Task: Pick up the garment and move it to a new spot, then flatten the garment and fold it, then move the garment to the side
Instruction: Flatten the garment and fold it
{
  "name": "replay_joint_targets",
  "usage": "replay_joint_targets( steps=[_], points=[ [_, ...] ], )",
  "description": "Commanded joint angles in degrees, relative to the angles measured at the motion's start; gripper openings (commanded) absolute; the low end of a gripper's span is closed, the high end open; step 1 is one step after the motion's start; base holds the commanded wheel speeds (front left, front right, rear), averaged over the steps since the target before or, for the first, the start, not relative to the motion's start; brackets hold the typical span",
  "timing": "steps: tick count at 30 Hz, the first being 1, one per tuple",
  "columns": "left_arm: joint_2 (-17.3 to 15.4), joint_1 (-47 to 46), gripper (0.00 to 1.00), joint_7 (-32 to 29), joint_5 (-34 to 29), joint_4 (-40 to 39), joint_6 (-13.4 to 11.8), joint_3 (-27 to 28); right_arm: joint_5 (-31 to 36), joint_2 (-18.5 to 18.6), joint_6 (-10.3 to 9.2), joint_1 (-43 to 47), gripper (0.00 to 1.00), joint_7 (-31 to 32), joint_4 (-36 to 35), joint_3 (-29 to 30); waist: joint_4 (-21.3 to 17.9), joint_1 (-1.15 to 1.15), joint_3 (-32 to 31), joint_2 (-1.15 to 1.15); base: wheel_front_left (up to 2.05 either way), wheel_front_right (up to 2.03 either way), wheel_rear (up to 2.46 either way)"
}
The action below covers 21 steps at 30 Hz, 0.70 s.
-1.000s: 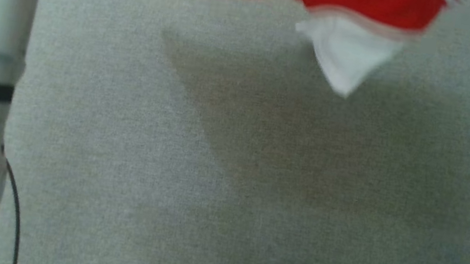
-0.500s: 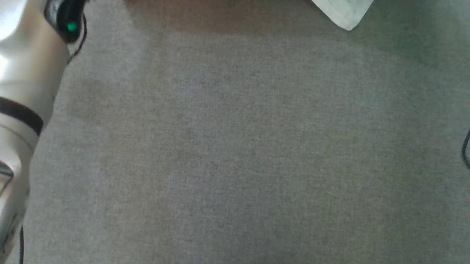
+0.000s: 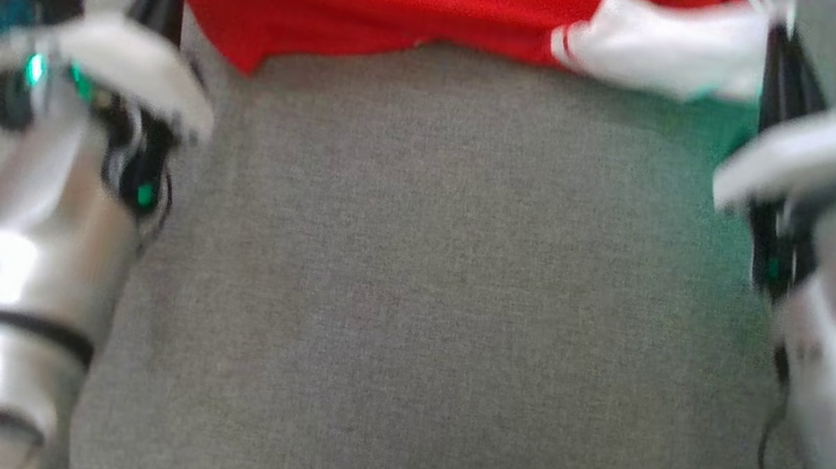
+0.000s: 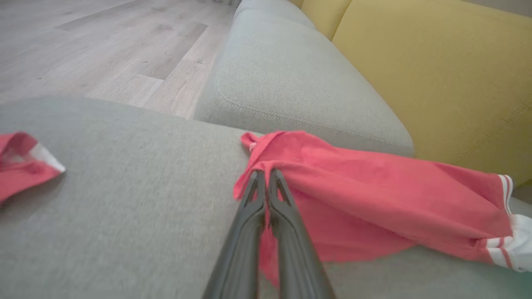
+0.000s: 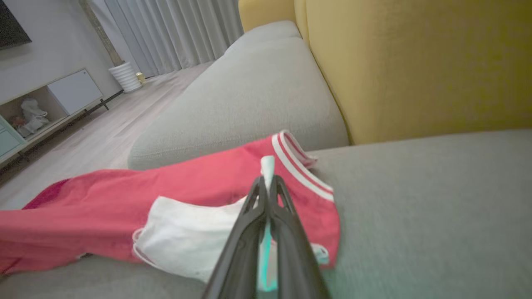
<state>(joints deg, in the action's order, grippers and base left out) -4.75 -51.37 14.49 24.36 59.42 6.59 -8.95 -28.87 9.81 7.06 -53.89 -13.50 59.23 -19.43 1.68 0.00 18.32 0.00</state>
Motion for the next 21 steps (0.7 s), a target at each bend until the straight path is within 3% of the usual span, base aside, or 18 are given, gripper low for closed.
replay_joint_targets(
  steps=[1,5,6,11,15,16,21],
  points=[
    [-1.7,2.6,0.0,0.5,-0.4,-3.7,0.1,1.9,-1.5,0.5,0.43,3.3,0.0,-1.0,-3.4,-0.3,0.4,0.0,-1.3,0.0,0.0,0.0,0.0],
    [-0.9,10.6,0.0,0.5,-0.5,-9.1,0.5,2.2,-4.0,2.1,0.43,13.0,0.0,-1.4,-10.4,1.3,1.1,0.0,-3.2,0.0,0.0,0.0,0.0],
    [-0.8,15.6,0.0,0.5,-0.5,-12.4,0.7,2.0,-4.3,3.0,0.43,20.4,0.0,-1.5,-17.3,3.5,1.3,0.0,-4.3,0.0,0.0,0.0,0.0],
    [-2.4,27.7,0.0,0.5,0.1,-21.5,0.8,3.0,-1.5,2.4,0.43,39.8,0.0,-0.9,-34.7,7.8,0.4,0.0,-6.8,0.0,0.0,0.0,0.0],
    [-3.3,36.3,0.0,-0.1,0.4,-28.4,-0.4,3.9,1.8,0.0,0.43,51.9,0.0,5.2,-47.4,13.1,0.2,0.0,-8.6,0.0,0.0,0.0,0.0],
    [-3.6,40.0,0.0,-1.1,0.7,-32.3,-1.4,4.1,3.6,-1.8,0.43,57.2,0.0,9.5,-53.6,15.5,0.2,0.0,-9.4,0.0,0.0,0.0,0.0],
    [-4.4,46.7,0.0,-4.7,1.0,-40.3,-3.8,4.6,6.2,-4.6,0.43,66.2,0.0,17.9,-63.9,18.4,0.3,0.0,-10.9,0.0,0.0,0.0,0.0]
  ],
)
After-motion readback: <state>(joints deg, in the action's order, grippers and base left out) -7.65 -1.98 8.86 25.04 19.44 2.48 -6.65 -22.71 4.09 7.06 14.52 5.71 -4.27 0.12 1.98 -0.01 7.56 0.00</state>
